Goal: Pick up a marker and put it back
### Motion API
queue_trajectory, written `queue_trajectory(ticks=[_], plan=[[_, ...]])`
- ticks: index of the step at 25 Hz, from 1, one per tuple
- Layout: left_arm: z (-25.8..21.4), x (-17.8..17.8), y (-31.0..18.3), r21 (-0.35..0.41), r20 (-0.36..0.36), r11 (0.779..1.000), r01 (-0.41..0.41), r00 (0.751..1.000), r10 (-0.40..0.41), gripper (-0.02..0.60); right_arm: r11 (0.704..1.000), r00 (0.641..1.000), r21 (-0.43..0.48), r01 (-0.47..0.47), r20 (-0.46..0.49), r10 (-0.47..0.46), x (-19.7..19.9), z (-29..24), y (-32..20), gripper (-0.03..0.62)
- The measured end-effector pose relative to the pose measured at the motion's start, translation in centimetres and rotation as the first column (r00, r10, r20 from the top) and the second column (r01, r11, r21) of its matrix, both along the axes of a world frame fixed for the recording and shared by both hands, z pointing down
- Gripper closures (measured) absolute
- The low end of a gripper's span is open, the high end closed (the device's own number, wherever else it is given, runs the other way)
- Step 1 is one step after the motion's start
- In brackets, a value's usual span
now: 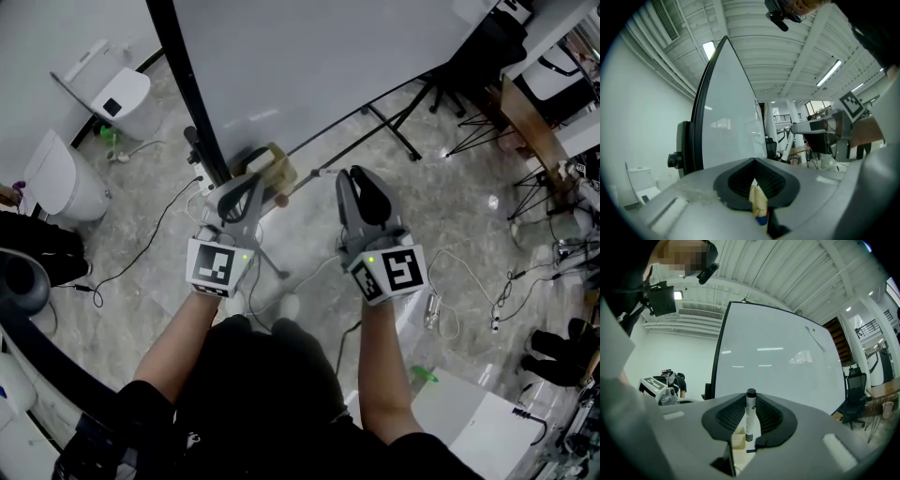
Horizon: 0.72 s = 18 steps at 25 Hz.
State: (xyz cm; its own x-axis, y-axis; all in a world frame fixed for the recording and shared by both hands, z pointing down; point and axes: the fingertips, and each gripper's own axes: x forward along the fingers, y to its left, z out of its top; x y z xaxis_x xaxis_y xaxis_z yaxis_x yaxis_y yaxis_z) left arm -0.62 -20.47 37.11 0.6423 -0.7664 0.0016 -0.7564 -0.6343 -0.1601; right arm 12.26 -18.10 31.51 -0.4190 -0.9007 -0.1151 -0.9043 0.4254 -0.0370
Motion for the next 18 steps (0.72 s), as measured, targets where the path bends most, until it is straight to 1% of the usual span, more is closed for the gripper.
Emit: queue_trajectory(ticks=[11,15,18], plan=[[0.22,0.51,0.3,-0.004,0.012,1.0,-0.009,1.0,0.009,0.58,1.0,1.0,-0.01,0.014,0.003,-0.014,-0.44,0.24,0.12,0.519],[0.36,0.7,0.39,-0.008,-0.003,1.0,-0.021,1.0,0.021,0.58,1.0,1.0,-0.013,0.021,0.004,-0.021,-0.61,0.41,-0.03,0.519],[0.51,0.87,0.4,-0.008,-0.001,1.0,-0.024,1.0,0.024,0.578,0.999,1.0,-0.017,0.027,0.01,-0.026,-0.76,0.59,-0.21,0.519]])
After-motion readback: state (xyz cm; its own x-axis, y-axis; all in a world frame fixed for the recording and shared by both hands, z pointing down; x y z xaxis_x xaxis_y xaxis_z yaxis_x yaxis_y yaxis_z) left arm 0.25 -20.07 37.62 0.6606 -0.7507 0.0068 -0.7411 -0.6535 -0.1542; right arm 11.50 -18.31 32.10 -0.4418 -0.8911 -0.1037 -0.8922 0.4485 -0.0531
